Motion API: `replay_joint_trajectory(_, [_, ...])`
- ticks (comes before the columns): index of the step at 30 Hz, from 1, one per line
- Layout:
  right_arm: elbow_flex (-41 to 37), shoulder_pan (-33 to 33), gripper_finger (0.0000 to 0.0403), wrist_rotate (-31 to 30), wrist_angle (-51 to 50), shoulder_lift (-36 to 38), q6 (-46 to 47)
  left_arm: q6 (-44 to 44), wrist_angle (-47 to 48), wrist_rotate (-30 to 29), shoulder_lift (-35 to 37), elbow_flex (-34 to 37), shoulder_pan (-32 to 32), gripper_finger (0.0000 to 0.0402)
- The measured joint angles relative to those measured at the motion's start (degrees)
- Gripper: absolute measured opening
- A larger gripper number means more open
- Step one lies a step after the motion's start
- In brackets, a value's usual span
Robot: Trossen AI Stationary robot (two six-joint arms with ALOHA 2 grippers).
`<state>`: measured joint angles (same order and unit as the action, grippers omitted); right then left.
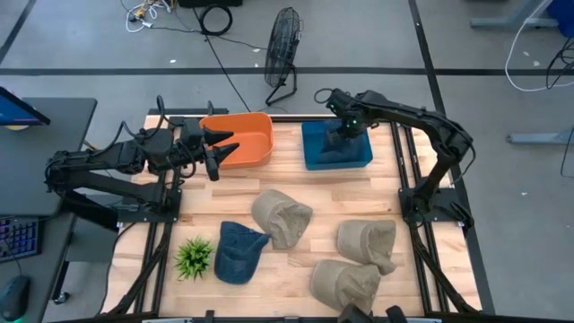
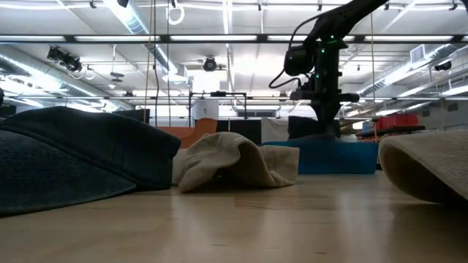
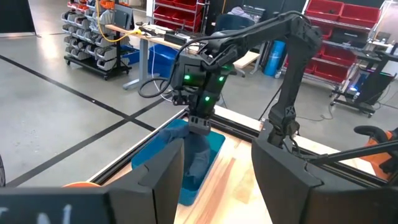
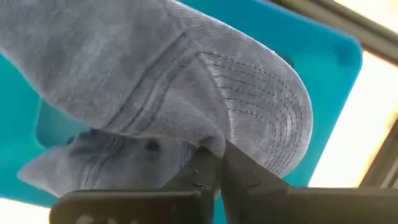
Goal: Pick & Place hat
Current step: Put the right blue cap into the blue bin, then put the blue cap into the blue bin
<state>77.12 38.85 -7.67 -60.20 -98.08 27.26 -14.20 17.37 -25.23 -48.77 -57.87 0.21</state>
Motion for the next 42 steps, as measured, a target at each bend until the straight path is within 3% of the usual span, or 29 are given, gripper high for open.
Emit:
replay_joint_trajectory(8, [0.0,1.1,0.0067,-1.1,2.4,-0.05,-2.49,0.0,0.06,0.01,0.0,0.0,0.0,0.0193])
replay_joint_trajectory(15, [0.0,1.06,0.0127,3.8,1.42,0.02,-7.83,0.0,0.05,0.02,0.0,0.0,0.0,0.0193])
replay_joint_trajectory(20, [2.74,0.31,0.0162,7.24,-5.22,1.68,-14.36,-0.15,0.07,0.02,0.0,0.0,0.0,0.0193])
replay_joint_trajectory(27, [11.54,-4.09,0.0167,7.29,-16.07,8.6,-23.2,-4.69,0.02,0.4,-0.02,0.0,0.0,0.0193])
replay_joint_trajectory(32, [16.85,-7.8,0.0167,7.66,-20.76,15.34,-22.72,-8.04,-0.19,6.02,-1.17,0.0,-0.07,0.0193])
replay_joint_trajectory(36, [17.51,-9.93,0.0167,12.44,-21.29,20.24,-19.81,-8.43,0.31,11.34,-3.98,-0.69,-0.07,0.0193])
replay_joint_trajectory(39, [17.51,-11.62,0.0167,15.92,-21.36,22.75,-18.66,-8.48,1.24,17.29,-8.0,-2.3,-0.07,0.0193])
replay_joint_trajectory(42, [17.51,-13.49,0.0167,15.72,-21.34,23.94,-17.91,-7.52,3.93,24.43,-12.43,-5.12,-0.07,0.0193])
